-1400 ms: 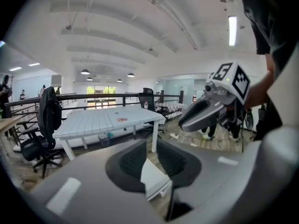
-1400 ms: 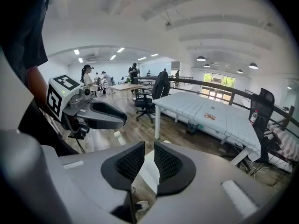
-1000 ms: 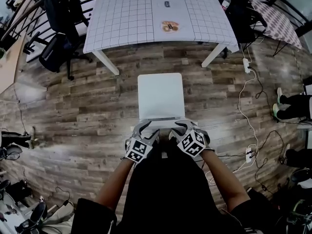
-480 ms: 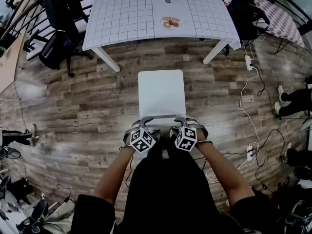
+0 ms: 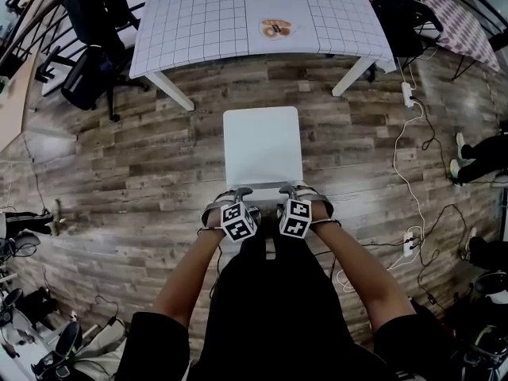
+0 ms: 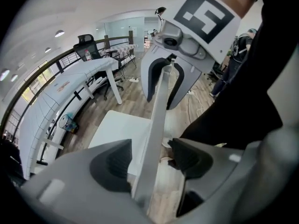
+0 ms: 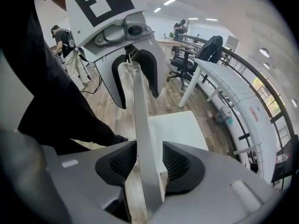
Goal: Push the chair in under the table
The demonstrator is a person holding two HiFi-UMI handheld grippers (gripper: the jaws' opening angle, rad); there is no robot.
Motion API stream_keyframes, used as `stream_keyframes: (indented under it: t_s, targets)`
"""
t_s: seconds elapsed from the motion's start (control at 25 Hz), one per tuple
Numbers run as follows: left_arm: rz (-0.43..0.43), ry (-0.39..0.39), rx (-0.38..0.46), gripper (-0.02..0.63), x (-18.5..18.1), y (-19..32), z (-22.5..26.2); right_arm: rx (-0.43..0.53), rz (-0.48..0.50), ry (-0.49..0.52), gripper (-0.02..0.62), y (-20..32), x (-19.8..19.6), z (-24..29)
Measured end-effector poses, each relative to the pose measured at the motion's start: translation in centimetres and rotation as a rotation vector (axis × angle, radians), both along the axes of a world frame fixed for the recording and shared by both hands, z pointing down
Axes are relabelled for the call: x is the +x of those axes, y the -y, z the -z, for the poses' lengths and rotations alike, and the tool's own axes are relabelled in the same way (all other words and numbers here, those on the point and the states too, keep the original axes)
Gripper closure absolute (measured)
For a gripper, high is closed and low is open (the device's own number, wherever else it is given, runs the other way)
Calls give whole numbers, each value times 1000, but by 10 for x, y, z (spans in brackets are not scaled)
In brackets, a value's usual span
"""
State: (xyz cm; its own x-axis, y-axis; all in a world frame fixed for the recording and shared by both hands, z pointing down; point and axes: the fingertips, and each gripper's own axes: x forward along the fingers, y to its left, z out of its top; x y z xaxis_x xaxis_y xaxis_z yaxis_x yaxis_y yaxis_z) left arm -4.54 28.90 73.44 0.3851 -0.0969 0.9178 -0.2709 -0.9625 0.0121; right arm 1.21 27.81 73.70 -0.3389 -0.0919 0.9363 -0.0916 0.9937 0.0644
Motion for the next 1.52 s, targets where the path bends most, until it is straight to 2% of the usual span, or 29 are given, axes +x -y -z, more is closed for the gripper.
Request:
stream_keyframes:
  t_s: [0.2, 0.36, 0.52, 0.68, 0.8, 0.92, 1.2, 1.52]
  targets:
    - [-78, 63, -11, 333, 3, 18, -3, 0, 62, -58, 422, 21, -3, -1]
    - [-195, 164, -38, 345, 0, -9, -35, 20, 146, -129, 423, -3, 0, -30]
    - [-196, 189, -57, 384, -1, -6, -39, 26, 188, -146, 423, -6, -10, -36]
    - [-202, 181, -50, 387, 4, -2, -40, 18, 192, -188, 425, -5, -9, -46]
    - [-227, 215, -54, 396, 4, -5, -49, 12, 186, -193, 426, -5, -10, -47]
    - [-262, 236, -35, 446, 1, -8, -53, 12, 196, -205, 442, -7, -10, -48]
    - [-259, 238, -22, 473, 2, -5, -52, 57, 227, -235, 486, -4, -7, -49]
    - [-250, 245, 3, 481, 4, -3, -53, 98, 217, -237, 497, 0, -6, -50]
